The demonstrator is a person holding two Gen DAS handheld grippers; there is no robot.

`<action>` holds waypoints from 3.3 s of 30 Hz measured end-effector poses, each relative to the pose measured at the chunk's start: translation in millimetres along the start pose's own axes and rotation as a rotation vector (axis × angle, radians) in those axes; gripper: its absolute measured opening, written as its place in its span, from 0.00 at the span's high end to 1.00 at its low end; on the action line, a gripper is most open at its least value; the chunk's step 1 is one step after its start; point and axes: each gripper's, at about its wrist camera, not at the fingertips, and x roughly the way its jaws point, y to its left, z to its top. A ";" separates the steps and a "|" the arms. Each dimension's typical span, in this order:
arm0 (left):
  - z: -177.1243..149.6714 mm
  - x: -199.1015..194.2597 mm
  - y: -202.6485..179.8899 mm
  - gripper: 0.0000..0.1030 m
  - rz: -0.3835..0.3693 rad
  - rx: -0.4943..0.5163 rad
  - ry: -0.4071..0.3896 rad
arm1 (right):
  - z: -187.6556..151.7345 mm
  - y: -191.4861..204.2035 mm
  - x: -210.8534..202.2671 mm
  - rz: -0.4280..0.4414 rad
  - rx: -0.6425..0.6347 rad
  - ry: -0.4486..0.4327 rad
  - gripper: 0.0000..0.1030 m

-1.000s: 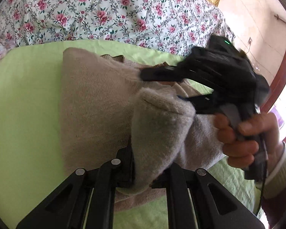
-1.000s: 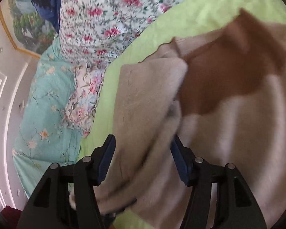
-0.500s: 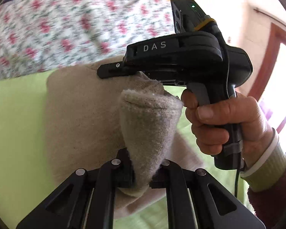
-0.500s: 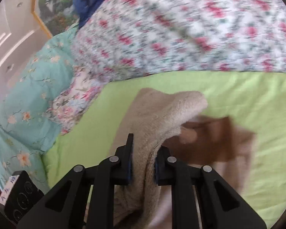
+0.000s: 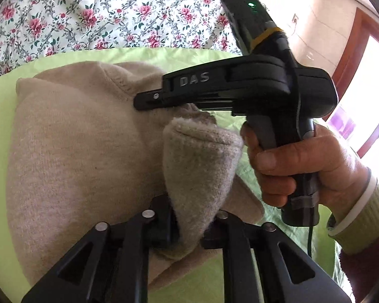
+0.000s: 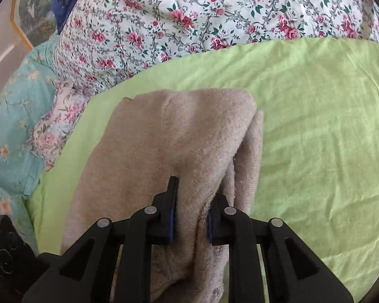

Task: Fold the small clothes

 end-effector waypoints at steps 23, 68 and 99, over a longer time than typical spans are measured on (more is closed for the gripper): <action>13.6 -41.0 154.8 0.13 -0.110 -0.444 0.073 | -23.7 -39.1 -8.3 0.137 0.281 0.081 0.40; -158.5 -238.0 286.3 0.33 0.013 -0.468 -0.077 | -94.6 220.9 80.1 0.221 0.051 0.165 0.52; -151.4 -290.2 251.0 0.59 0.230 -0.323 -0.113 | -66.4 199.7 54.8 0.137 0.136 -0.003 0.74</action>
